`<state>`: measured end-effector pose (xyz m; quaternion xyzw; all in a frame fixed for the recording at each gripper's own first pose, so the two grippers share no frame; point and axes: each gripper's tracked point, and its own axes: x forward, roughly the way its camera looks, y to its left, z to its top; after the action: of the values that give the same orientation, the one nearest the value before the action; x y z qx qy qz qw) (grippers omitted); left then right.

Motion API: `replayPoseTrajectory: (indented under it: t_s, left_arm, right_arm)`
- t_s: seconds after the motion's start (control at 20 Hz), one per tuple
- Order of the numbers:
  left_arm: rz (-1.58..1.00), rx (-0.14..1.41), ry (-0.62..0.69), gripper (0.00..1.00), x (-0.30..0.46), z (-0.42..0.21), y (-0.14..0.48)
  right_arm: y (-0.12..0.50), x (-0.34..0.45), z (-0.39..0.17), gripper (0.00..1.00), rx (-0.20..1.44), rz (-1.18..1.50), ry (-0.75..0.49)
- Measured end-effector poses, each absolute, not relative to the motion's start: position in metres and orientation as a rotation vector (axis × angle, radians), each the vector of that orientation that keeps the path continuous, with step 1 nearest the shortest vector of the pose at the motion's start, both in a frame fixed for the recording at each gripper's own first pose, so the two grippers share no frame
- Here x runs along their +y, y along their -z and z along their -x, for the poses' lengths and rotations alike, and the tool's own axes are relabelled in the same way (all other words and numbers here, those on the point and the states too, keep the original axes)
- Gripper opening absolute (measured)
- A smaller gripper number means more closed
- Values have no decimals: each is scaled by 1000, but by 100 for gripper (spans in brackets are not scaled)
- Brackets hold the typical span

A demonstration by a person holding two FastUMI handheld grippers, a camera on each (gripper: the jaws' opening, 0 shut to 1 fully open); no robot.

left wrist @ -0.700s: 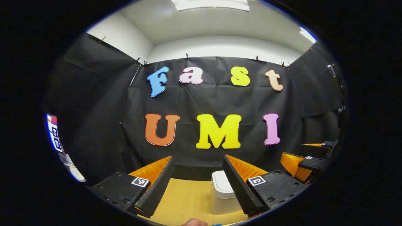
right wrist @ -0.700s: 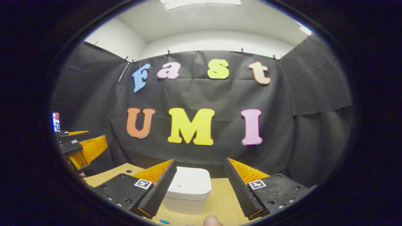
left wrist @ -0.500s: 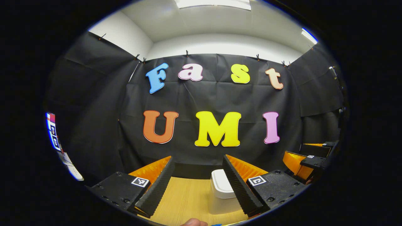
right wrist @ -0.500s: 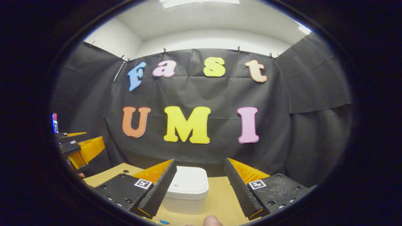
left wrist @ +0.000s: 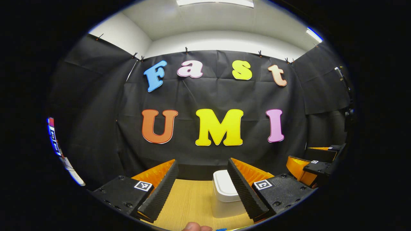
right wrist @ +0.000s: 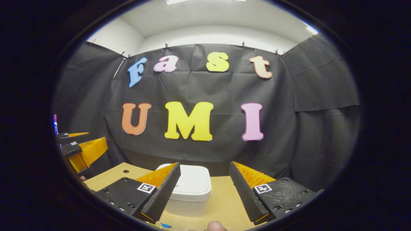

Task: Press the lid of the desktop garbage bin to open it, pick up the crumpled paper on the desktop and throw it into the bin, then pick up the pop can on the desktop and drop it into the bin, and finally close the garbage bin lid.

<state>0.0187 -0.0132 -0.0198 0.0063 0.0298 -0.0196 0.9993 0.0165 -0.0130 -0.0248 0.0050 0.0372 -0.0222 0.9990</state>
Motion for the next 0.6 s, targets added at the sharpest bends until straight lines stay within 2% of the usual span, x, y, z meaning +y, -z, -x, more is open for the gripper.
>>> replayPoseTrajectory:
  t_s: [0.15, 0.2, 0.4, 0.6]
  left_arm:
    - [-22, 69, 36, 98, -15, -19, 23]
    - [-22, 72, 35, 98, -15, -19, 25]
    - [-31, 80, 32, 98, -15, -20, 26]
    - [-36, 87, 24, 98, -13, -20, 30]
  right_arm:
    - [31, -12, -19, 95, 100, -15, 35]
    - [34, -10, -20, 98, 109, -19, 24]
    - [40, -3, -27, 92, 138, -30, -4]
    - [47, 9, -34, 95, 170, -31, -52]
